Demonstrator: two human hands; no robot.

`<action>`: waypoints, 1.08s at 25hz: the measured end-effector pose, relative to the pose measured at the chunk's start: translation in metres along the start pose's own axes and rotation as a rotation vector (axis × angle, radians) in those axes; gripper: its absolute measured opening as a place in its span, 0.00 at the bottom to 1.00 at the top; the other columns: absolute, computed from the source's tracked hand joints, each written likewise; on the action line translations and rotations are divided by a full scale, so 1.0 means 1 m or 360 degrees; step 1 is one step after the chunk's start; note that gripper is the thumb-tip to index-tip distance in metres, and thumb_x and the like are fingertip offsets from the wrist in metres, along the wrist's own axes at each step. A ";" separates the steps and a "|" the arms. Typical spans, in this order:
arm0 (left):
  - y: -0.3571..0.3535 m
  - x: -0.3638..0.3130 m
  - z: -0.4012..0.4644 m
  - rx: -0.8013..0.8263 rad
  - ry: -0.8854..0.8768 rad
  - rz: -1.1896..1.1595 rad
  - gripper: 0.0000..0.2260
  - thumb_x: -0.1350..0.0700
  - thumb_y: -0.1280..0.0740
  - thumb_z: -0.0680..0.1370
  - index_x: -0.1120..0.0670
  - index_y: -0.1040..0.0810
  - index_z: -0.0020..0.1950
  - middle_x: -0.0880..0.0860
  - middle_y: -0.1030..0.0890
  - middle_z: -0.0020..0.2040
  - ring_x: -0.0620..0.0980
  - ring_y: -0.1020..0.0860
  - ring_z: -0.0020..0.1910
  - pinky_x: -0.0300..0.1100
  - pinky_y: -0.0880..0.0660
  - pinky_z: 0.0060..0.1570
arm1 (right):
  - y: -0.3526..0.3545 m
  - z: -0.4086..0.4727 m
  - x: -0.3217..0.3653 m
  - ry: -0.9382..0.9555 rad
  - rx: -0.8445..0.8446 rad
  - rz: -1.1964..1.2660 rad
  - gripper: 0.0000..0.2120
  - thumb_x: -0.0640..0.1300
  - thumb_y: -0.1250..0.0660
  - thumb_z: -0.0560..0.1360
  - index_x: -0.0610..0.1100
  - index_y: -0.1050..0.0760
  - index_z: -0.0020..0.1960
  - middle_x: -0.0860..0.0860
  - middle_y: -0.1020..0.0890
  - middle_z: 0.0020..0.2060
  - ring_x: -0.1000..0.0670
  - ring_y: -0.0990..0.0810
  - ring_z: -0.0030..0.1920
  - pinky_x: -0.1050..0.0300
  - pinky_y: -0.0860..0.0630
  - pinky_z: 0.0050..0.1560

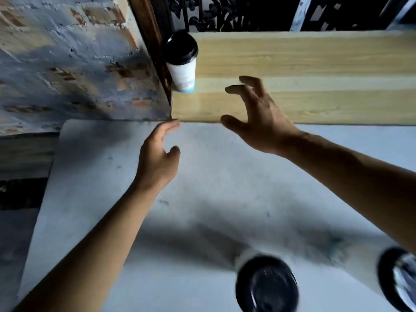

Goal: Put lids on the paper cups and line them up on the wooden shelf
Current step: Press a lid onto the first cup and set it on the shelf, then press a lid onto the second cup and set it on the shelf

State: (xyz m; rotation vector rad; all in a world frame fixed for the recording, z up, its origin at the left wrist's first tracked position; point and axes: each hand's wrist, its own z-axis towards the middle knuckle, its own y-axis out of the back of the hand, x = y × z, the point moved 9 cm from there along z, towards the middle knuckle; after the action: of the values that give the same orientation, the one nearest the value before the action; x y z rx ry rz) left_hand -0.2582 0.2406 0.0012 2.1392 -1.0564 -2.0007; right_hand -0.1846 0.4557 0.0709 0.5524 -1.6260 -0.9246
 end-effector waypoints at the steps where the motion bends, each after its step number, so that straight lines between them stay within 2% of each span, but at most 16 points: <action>1: -0.003 -0.002 -0.026 0.0033 -0.0002 0.0053 0.29 0.73 0.41 0.71 0.51 0.21 0.67 0.47 0.18 0.65 0.41 0.24 0.69 0.32 0.34 0.70 | 0.006 -0.023 0.004 0.0026 0.0018 0.0000 0.28 0.52 0.31 0.79 0.45 0.33 0.75 0.42 0.39 0.78 0.42 0.33 0.76 0.63 0.42 0.65; 4: -0.019 0.001 -0.103 0.0134 0.0054 0.0169 0.32 0.72 0.46 0.66 0.49 0.17 0.60 0.50 0.15 0.61 0.47 0.19 0.66 0.36 0.30 0.71 | 0.014 -0.096 0.023 0.0135 0.0073 0.0047 0.28 0.56 0.33 0.77 0.45 0.30 0.73 0.41 0.35 0.74 0.40 0.31 0.73 0.58 0.36 0.66; 7: -0.039 0.013 -0.181 0.0320 0.0081 0.0399 0.35 0.72 0.42 0.66 0.49 0.23 0.70 0.51 0.18 0.68 0.48 0.21 0.68 0.42 0.29 0.73 | 0.003 -0.175 0.044 0.0239 0.0257 0.0034 0.32 0.62 0.33 0.74 0.48 0.31 0.74 0.42 0.35 0.75 0.38 0.33 0.74 0.47 0.33 0.71; 9: -0.054 0.024 -0.222 0.0410 0.0144 0.0448 0.39 0.72 0.38 0.67 0.50 0.29 0.77 0.52 0.24 0.75 0.49 0.27 0.75 0.41 0.34 0.76 | -0.012 -0.217 0.055 0.0311 0.0441 -0.0073 0.37 0.62 0.30 0.73 0.52 0.36 0.77 0.43 0.40 0.79 0.40 0.40 0.78 0.45 0.34 0.74; 11: -0.070 0.028 -0.248 0.0451 0.0238 0.0438 0.42 0.66 0.33 0.67 0.50 0.36 0.80 0.52 0.29 0.78 0.49 0.31 0.77 0.42 0.35 0.76 | -0.024 -0.245 0.060 0.0362 0.0568 -0.0155 0.43 0.62 0.27 0.70 0.53 0.40 0.80 0.45 0.46 0.81 0.42 0.46 0.81 0.46 0.35 0.74; 13: -0.087 0.024 -0.262 0.0476 0.0287 0.0375 0.42 0.56 0.27 0.67 0.48 0.38 0.80 0.50 0.26 0.75 0.48 0.26 0.71 0.43 0.27 0.68 | -0.033 -0.260 0.059 0.0357 0.0609 -0.0229 0.46 0.60 0.25 0.68 0.52 0.41 0.80 0.45 0.46 0.81 0.42 0.45 0.80 0.46 0.34 0.74; 14: -0.096 0.023 -0.264 0.0479 0.0287 0.0332 0.40 0.55 0.25 0.67 0.47 0.36 0.77 0.49 0.23 0.70 0.48 0.23 0.66 0.39 0.24 0.61 | -0.037 -0.263 0.057 0.0315 0.0605 -0.0257 0.45 0.58 0.24 0.68 0.52 0.40 0.80 0.45 0.44 0.80 0.42 0.42 0.79 0.45 0.32 0.73; 16: -0.106 0.019 -0.262 0.0433 0.0262 0.0297 0.35 0.55 0.22 0.67 0.48 0.31 0.72 0.46 0.19 0.61 0.45 0.20 0.56 0.27 0.28 0.47 | -0.042 -0.263 0.052 0.0189 0.0560 -0.0231 0.42 0.53 0.24 0.68 0.50 0.37 0.78 0.45 0.37 0.76 0.41 0.36 0.74 0.41 0.25 0.67; 17: -0.108 0.017 -0.258 0.0394 0.0255 0.0297 0.33 0.56 0.22 0.67 0.50 0.28 0.71 0.45 0.18 0.58 0.43 0.21 0.52 0.24 0.30 0.44 | -0.044 -0.261 0.050 0.0145 0.0550 -0.0190 0.41 0.52 0.25 0.68 0.50 0.37 0.78 0.45 0.35 0.74 0.41 0.34 0.72 0.41 0.23 0.64; 19: -0.107 0.013 -0.254 0.0318 0.0230 0.0275 0.26 0.58 0.24 0.70 0.52 0.25 0.67 0.45 0.17 0.52 0.37 0.23 0.46 0.25 0.32 0.40 | -0.048 -0.261 0.049 0.0087 0.0571 -0.0120 0.42 0.51 0.26 0.68 0.49 0.38 0.79 0.45 0.33 0.72 0.42 0.33 0.71 0.41 0.22 0.63; 21: -0.098 0.005 -0.254 0.0309 0.0209 0.0200 0.21 0.59 0.24 0.70 0.50 0.22 0.61 0.43 0.16 0.48 0.35 0.22 0.43 0.32 0.29 0.42 | -0.045 -0.258 0.054 0.0047 0.0555 -0.0046 0.44 0.52 0.27 0.67 0.51 0.40 0.80 0.46 0.32 0.73 0.42 0.32 0.71 0.44 0.24 0.65; 23: -0.086 -0.007 -0.255 0.0390 0.0207 0.0170 0.20 0.54 0.21 0.68 0.46 0.21 0.58 0.40 0.16 0.47 0.33 0.20 0.45 0.29 0.27 0.43 | -0.031 -0.250 0.060 -0.0001 0.0513 0.0074 0.44 0.52 0.27 0.67 0.57 0.41 0.80 0.48 0.31 0.72 0.44 0.30 0.70 0.50 0.25 0.64; 25: -0.072 -0.022 -0.258 0.0425 0.0162 0.0138 0.19 0.48 0.23 0.69 0.42 0.23 0.57 0.41 0.17 0.48 0.35 0.20 0.46 0.26 0.28 0.42 | -0.011 -0.241 0.065 -0.0035 0.0496 0.0190 0.42 0.51 0.27 0.69 0.61 0.41 0.79 0.50 0.28 0.70 0.48 0.27 0.67 0.58 0.30 0.59; 27: -0.051 -0.048 -0.255 0.0372 0.0087 0.0093 0.20 0.43 0.25 0.69 0.42 0.25 0.58 0.45 0.16 0.49 0.39 0.19 0.45 0.27 0.28 0.39 | 0.016 -0.231 0.072 -0.0040 0.0448 0.0286 0.37 0.51 0.30 0.71 0.61 0.39 0.77 0.49 0.24 0.66 0.48 0.25 0.64 0.59 0.31 0.57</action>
State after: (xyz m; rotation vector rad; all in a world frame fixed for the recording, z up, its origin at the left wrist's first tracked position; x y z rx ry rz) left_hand -0.0052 0.1973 0.0640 2.2253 -1.3886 -1.8644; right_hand 0.0200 0.3458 0.1407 0.5762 -1.8098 -0.5757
